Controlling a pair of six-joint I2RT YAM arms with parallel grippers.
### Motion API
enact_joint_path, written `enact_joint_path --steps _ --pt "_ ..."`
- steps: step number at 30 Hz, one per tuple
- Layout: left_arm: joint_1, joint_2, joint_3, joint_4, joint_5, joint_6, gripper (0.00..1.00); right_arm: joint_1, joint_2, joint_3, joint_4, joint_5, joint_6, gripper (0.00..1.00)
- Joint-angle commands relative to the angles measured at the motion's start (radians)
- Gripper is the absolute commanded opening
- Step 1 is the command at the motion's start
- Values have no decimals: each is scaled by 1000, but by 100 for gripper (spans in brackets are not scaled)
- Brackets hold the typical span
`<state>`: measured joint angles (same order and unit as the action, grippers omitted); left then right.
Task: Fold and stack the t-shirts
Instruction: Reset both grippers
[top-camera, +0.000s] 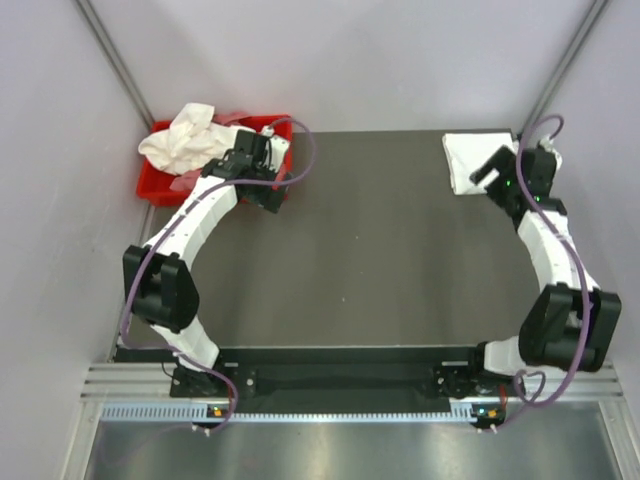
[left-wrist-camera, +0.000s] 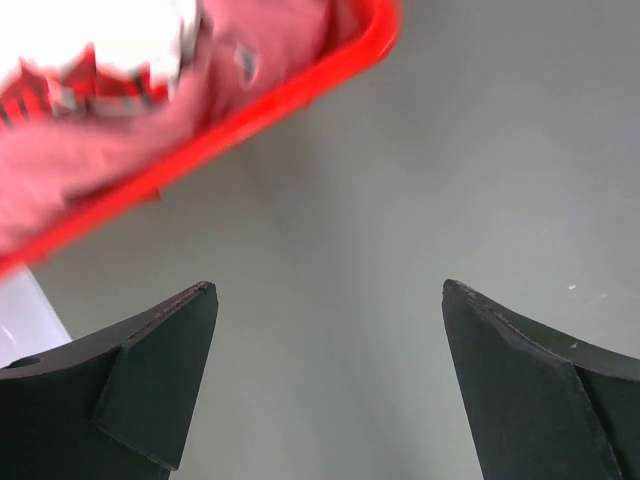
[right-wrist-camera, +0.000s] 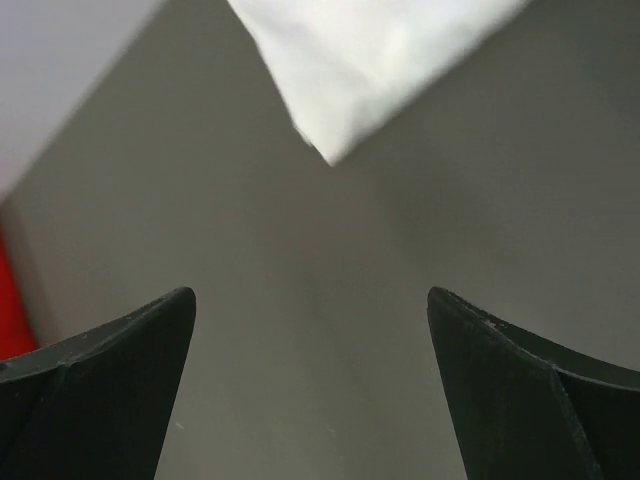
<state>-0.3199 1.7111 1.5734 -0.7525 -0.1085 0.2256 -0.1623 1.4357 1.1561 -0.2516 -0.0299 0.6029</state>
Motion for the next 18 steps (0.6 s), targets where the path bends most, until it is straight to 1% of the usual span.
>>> enact_joint_path --steps 1,2,3,7,8,11,14,18 --pt "59 -86 -113 119 -20 -112 99 18 -153 -139 -92 119 -112 100" --pt "71 -100 -162 145 -20 -121 99 29 -212 -194 -110 133 -136 100" --pt "94 -114 -183 154 -25 -129 99 32 -239 -217 -120 139 -141 100" --pt "128 -179 -292 189 -69 -129 99 38 -351 -324 -140 119 -141 100" --pt "134 -189 -314 191 -60 -129 99 40 -391 -366 -134 110 -129 100" --pt "156 -228 -397 203 -11 -127 99 44 -455 -441 -120 64 -106 100" --pt "159 -252 -473 219 -14 -123 99 52 -498 -490 -120 56 -95 100" --pt "179 -277 -509 240 -8 -121 99 53 -524 -521 -117 44 -98 100"
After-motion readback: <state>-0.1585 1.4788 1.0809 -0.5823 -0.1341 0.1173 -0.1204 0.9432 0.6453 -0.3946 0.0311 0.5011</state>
